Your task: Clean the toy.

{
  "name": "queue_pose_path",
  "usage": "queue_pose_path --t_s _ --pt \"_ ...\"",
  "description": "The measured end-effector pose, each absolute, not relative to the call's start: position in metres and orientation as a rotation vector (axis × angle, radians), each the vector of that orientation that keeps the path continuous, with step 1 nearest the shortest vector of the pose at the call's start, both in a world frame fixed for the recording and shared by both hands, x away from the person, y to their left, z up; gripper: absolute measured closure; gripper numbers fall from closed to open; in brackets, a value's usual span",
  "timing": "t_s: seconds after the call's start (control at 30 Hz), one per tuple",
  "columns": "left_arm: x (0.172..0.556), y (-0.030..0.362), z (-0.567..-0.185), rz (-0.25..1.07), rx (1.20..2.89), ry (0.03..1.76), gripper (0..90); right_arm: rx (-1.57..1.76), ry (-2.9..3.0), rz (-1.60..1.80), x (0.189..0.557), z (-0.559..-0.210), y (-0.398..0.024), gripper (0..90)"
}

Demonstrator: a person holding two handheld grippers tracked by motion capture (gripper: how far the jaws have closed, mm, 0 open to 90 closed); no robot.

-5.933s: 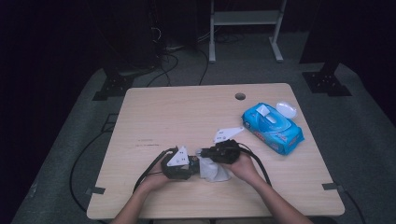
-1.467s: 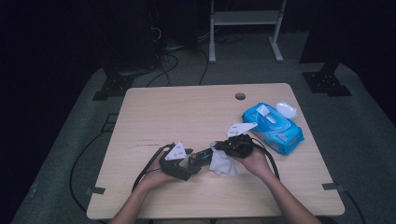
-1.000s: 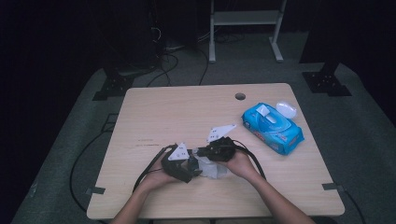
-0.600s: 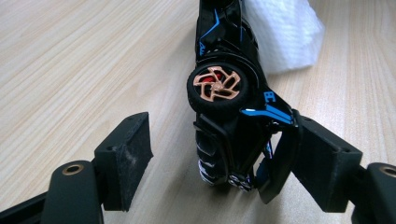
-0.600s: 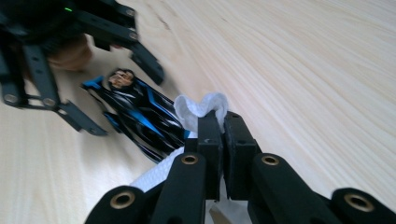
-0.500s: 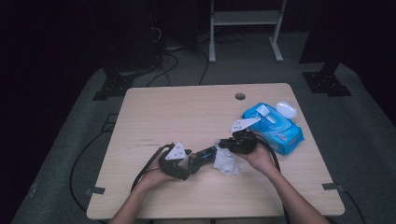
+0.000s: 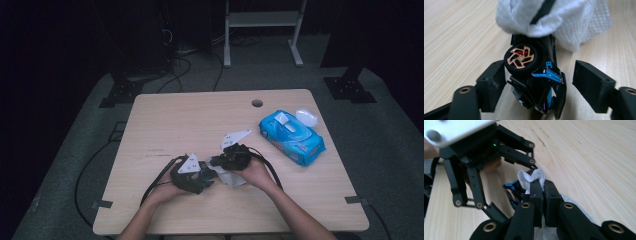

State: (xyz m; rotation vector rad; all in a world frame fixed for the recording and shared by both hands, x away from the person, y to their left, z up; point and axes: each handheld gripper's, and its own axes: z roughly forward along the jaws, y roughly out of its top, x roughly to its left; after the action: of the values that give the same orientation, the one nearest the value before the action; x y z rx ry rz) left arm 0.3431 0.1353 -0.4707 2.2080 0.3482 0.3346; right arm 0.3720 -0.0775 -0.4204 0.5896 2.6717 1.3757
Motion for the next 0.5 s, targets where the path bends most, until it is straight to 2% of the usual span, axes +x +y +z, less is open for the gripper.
queue_pose_path --t_s 0.1,0.33,0.5 --pt "0.343 0.137 -0.470 0.344 2.196 0.353 29.3 0.622 2.656 1.362 0.375 -0.418 -0.089 86.0" --pt "0.347 0.139 -0.471 0.358 2.207 0.387 27.3 0.775 2.606 1.354 0.385 -0.421 -0.134 86.0" --pt "0.347 0.137 -0.473 0.368 2.225 0.403 27.5 0.773 2.591 1.380 0.380 -0.425 -0.139 86.1"
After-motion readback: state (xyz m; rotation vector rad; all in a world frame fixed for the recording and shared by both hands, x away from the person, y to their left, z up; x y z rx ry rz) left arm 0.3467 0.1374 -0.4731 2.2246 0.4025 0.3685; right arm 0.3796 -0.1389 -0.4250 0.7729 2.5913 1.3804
